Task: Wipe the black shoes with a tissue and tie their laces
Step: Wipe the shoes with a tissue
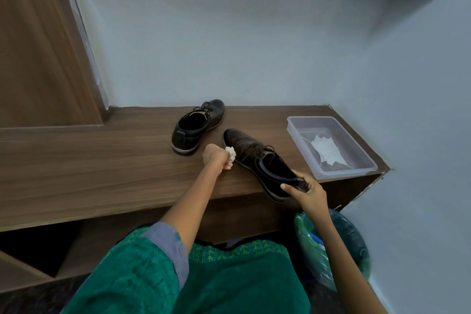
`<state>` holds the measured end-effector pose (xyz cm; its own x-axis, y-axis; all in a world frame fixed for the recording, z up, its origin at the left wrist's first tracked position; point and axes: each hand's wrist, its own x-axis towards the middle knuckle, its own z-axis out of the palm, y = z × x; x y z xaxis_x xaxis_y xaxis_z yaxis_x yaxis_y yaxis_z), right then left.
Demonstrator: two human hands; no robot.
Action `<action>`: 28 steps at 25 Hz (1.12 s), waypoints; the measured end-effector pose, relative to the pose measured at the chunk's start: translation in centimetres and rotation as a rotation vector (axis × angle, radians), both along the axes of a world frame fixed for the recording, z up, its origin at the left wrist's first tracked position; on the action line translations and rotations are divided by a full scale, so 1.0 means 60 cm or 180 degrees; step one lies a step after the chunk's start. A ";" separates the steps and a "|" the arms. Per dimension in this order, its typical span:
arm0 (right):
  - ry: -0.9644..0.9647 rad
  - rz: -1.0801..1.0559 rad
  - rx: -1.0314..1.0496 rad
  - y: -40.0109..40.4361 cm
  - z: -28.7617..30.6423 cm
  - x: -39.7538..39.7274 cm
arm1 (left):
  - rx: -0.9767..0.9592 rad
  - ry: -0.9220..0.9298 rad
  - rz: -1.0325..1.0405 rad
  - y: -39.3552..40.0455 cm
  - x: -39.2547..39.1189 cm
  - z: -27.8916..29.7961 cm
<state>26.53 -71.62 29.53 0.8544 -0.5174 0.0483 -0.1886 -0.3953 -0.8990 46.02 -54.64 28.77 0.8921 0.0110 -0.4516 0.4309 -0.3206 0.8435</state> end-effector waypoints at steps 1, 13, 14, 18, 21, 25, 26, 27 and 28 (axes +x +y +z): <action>0.0036 -0.0012 -0.0027 0.001 0.001 0.002 | -0.0024 0.0044 -0.0114 -0.008 -0.013 -0.002; -0.0096 -0.0118 -0.0518 0.044 -0.006 -0.001 | -0.0961 0.0117 -0.0439 0.010 -0.154 0.012; -0.0262 -0.0109 -0.0702 0.055 -0.002 0.000 | -0.1169 -0.0084 -0.0216 0.018 -0.161 0.015; -0.0731 0.0235 -0.1389 0.092 0.042 0.029 | -0.1608 -0.0635 -0.0140 0.024 -0.175 0.053; -0.0778 0.0584 -0.1424 0.100 0.065 0.055 | -0.1518 -0.0697 -0.0499 0.007 -0.174 0.080; -0.0561 0.0308 -0.0768 0.075 0.089 0.085 | -0.1087 -0.0967 -0.0299 -0.004 -0.171 0.075; -0.0556 0.0101 -0.0657 0.066 0.093 0.091 | -0.0639 -0.1078 -0.0198 -0.008 -0.169 0.071; -0.0557 -0.0087 -0.0498 0.056 0.096 0.097 | -0.0206 -0.1098 -0.0228 -0.016 -0.169 0.068; -0.0550 -0.0248 -0.0313 0.047 0.097 0.104 | 0.0088 -0.0993 -0.0396 -0.025 -0.169 0.065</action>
<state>32.77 -68.77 35.36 0.7866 -0.5672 0.2440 -0.0685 -0.4729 -0.8785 35.90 -56.15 32.69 0.9826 -0.0984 -0.1576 0.1094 -0.3790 0.9189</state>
